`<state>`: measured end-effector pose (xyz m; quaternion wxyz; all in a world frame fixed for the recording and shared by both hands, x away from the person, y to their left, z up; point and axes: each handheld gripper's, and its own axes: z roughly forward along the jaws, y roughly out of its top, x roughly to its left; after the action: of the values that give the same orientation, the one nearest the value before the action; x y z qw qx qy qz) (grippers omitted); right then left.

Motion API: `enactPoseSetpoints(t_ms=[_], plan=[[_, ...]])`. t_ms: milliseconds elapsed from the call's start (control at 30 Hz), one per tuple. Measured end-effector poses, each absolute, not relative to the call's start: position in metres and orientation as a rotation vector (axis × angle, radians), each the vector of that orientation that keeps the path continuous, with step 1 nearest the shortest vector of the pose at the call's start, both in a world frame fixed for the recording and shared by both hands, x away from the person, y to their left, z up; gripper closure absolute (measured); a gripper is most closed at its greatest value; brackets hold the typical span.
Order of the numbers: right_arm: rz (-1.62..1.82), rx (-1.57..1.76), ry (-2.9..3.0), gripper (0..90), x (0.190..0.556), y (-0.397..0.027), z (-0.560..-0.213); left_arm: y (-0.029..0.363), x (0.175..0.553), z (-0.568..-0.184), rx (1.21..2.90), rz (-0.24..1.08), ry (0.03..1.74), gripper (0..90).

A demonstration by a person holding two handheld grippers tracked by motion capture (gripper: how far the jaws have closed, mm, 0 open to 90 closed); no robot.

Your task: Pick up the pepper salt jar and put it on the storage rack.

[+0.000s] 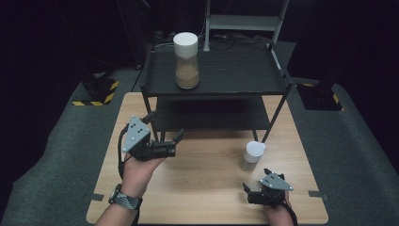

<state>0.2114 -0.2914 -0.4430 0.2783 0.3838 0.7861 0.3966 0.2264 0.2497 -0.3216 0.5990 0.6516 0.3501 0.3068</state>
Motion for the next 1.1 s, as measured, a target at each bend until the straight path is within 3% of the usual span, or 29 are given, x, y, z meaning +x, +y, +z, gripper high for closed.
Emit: enactPoseSetpoints(t_ms=[1100], plan=[[1.046,1.021,2.108,0.1,0.21,-0.288,-0.443,0.247,0.208,-0.447,1.71,0.601,0.98,0.4]])
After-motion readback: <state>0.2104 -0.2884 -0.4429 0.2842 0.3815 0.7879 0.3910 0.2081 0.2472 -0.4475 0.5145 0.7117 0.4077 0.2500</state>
